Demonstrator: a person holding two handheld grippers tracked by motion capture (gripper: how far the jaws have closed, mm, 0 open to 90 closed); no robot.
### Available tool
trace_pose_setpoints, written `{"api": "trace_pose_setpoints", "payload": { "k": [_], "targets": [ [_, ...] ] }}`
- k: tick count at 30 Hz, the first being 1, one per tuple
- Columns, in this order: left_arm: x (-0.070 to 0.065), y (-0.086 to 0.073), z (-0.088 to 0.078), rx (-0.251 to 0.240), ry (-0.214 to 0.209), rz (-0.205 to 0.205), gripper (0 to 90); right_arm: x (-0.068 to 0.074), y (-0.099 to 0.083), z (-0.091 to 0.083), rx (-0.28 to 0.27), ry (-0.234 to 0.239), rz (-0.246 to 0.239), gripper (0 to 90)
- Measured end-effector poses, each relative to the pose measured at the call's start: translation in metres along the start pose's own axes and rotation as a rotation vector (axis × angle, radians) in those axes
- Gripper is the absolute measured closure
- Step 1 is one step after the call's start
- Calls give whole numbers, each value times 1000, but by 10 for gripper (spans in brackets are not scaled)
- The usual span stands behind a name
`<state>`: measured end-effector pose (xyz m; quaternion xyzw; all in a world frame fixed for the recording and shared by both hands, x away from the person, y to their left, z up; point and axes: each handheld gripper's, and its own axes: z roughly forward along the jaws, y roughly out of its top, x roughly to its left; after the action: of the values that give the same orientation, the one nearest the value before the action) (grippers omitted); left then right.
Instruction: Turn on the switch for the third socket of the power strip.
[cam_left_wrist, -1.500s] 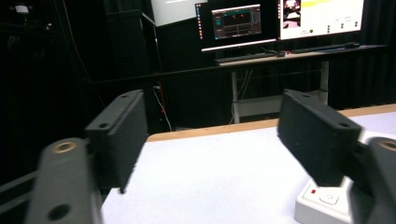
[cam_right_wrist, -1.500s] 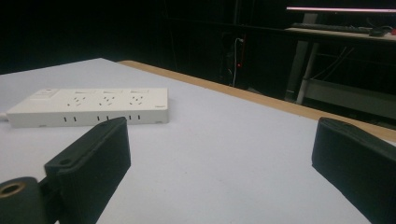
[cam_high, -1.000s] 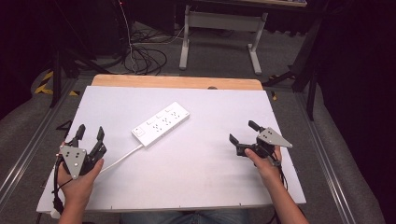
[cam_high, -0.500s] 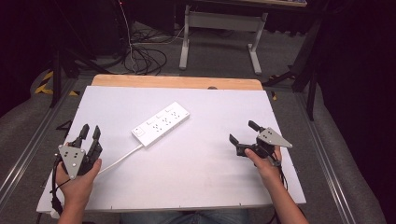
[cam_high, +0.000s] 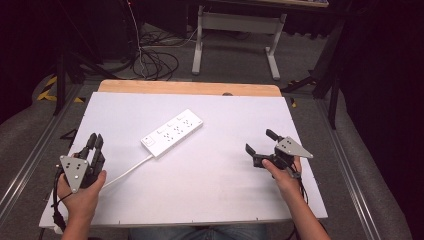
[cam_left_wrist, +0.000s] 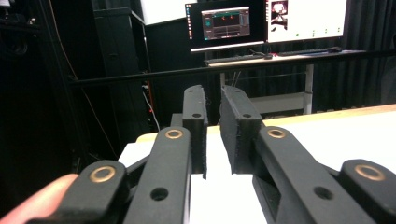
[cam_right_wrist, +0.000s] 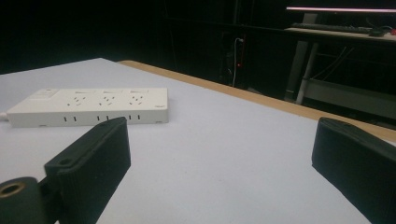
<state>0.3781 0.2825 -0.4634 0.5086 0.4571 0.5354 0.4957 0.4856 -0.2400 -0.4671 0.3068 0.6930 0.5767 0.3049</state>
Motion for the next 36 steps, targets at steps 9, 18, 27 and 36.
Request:
{"api": "trace_pose_setpoints", "payload": {
  "k": [9, 18, 27, 36],
  "targets": [
    [3, 2, -2, -3, -7, -12, 878, 0, 0, 0, 1, 1, -2, 53],
    [5, 5, -3, 24, -34, -27, 899, 1, 0, 0, 6, 4, -4, 53],
    [6, 11, -4, 36, -63, -25, 900, 1, 0, 1, 8, 6, -5, 52],
    [3, 20, 7, 35, -79, -39, 900, 1, 0, 2, 8, 13, -6, 52]
  ]
}}
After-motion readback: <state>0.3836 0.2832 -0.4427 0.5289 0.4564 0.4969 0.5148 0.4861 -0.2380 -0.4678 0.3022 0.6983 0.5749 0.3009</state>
